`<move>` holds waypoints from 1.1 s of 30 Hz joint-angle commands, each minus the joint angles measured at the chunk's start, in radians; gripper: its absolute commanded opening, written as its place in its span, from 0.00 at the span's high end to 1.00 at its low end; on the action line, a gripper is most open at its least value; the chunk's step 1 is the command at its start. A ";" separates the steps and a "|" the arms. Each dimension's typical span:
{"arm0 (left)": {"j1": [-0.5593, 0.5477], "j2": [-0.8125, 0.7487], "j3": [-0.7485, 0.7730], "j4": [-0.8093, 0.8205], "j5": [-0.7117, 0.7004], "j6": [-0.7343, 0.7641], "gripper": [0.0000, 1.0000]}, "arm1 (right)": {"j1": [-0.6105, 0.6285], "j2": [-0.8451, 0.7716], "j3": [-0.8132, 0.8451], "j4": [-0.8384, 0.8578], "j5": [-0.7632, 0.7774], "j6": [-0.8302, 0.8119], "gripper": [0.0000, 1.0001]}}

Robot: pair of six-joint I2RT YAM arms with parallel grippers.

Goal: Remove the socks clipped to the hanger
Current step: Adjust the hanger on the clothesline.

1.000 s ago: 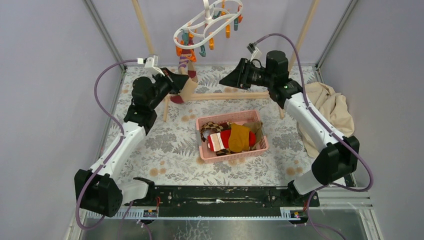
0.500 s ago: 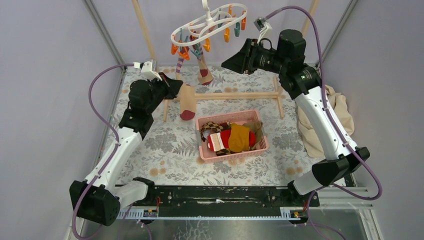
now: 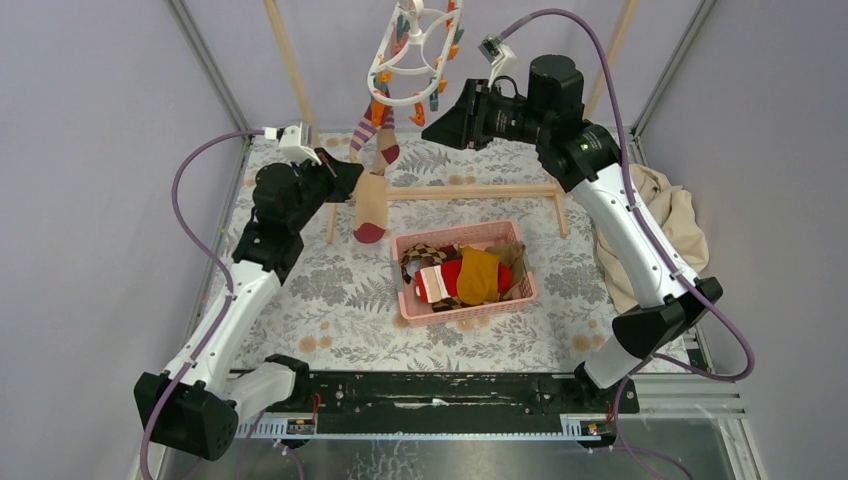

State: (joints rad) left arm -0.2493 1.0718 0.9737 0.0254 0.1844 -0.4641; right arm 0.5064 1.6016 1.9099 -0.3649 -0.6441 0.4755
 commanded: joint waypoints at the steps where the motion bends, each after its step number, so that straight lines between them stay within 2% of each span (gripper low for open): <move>1: -0.022 -0.021 0.028 0.000 0.027 -0.013 1.00 | 0.035 0.015 0.113 0.009 0.012 -0.007 0.60; 12: -0.147 0.028 0.058 0.018 -0.014 -0.015 0.99 | 0.090 0.106 0.298 -0.013 0.065 0.014 0.60; 19: -0.215 0.088 0.103 0.015 -0.044 0.005 0.94 | 0.096 0.143 0.367 -0.064 0.222 -0.002 0.60; 25: -0.215 0.106 0.106 -0.013 -0.071 0.032 0.65 | 0.096 0.138 0.342 -0.113 0.391 -0.008 0.57; 30: -0.215 0.106 0.106 -0.022 -0.082 0.048 0.52 | 0.096 0.160 0.349 -0.119 0.436 0.002 0.56; 33: -0.216 0.104 0.110 -0.046 -0.088 0.055 0.50 | 0.096 0.168 0.341 -0.101 0.453 0.021 0.54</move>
State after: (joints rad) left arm -0.4641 1.1812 1.0481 -0.0044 0.1246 -0.4423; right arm 0.5949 1.7573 2.2333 -0.4927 -0.2546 0.4774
